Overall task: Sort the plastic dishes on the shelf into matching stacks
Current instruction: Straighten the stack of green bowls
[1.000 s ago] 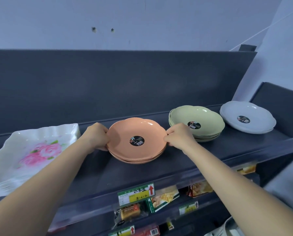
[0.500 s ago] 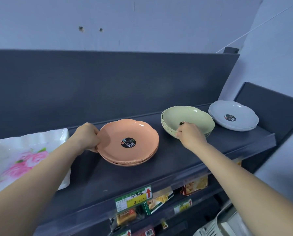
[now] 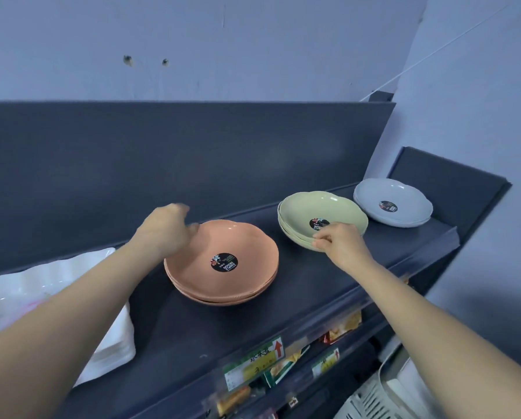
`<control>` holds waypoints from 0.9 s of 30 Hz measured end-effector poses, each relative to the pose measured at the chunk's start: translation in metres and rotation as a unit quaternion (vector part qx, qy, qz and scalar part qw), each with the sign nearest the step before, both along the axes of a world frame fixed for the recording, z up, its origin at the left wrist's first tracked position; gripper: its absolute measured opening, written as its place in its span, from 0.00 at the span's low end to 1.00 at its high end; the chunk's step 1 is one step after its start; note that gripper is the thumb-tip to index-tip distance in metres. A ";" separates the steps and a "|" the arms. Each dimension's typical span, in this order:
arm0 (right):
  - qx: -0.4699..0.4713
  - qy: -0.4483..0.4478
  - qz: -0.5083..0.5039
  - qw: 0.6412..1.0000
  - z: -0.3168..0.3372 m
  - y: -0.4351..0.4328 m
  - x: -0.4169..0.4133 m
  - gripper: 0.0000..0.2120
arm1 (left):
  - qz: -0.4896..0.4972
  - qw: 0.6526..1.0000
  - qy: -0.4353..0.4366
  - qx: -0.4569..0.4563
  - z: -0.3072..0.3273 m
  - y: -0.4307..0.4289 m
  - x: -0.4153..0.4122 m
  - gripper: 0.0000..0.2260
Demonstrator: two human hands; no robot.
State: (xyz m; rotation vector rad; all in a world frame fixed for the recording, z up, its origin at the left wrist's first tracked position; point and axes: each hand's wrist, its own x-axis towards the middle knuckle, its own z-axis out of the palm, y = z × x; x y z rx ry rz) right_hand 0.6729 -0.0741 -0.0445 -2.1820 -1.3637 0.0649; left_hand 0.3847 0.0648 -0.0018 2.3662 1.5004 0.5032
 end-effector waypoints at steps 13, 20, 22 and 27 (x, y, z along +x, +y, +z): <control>0.027 0.062 -0.192 0.979 0.028 0.004 0.083 0.24 | -0.116 0.990 -0.069 -0.043 0.013 0.007 0.142 0.19; 0.017 0.132 -0.165 0.977 0.017 0.025 0.114 0.19 | -0.070 0.994 -0.034 -0.071 -0.005 0.021 0.201 0.13; 0.039 0.158 -0.168 0.972 0.015 0.027 0.118 0.20 | -0.061 0.994 -0.019 -0.089 -0.007 0.021 0.206 0.14; 0.084 0.261 -0.181 0.944 0.003 0.027 0.133 0.10 | -0.056 0.992 -0.006 -0.115 -0.015 0.027 0.211 0.07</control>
